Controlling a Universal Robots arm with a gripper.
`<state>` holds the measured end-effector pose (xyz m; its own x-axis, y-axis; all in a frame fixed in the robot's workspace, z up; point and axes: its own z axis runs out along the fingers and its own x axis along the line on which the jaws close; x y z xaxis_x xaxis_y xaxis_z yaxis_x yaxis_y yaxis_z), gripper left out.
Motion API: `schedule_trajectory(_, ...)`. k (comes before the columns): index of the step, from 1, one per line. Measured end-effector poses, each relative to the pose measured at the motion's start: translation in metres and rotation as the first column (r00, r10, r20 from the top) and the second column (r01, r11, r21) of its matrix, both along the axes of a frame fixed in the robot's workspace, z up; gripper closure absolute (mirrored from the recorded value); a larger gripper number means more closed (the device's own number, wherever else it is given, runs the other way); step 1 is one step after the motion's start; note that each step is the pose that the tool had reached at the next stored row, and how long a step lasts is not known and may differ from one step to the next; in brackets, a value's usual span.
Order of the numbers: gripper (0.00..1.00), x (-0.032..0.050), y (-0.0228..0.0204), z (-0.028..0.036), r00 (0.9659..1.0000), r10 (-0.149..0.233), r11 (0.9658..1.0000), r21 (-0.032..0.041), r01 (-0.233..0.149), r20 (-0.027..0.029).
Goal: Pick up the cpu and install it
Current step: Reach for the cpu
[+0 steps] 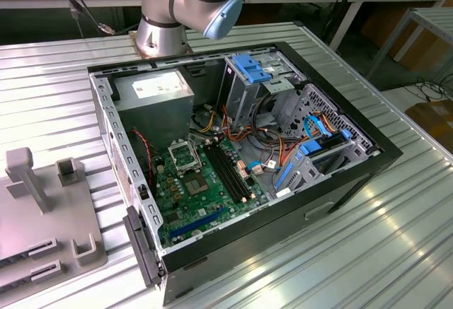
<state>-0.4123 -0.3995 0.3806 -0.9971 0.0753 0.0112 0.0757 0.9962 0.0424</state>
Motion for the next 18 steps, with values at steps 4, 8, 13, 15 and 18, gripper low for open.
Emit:
schedule_trajectory(4, 0.89, -0.0001, -0.0009, 0.0, 1.0, 0.0, 1.0, 0.0001, 0.0, 0.0)
schedule_trajectory(8, 0.89, -0.0001, -0.0011, 0.0, 1.0, 0.0, 1.0, 0.0, 0.0, 0.0)
schedule_trajectory(13, 0.89, -0.0004, -0.0013, 0.0, 1.0, 0.0, 1.0, 0.0, 0.0, 0.0)
schedule_trajectory(15, 0.89, -0.0025, -0.0013, 0.0, 1.0, 0.0, 1.0, -0.0001, 0.0, 0.0)
schedule_trajectory(18, 0.89, -0.0065, -0.0015, 0.0, 1.0, 0.0, 1.0, 0.0, 0.0, 0.0)
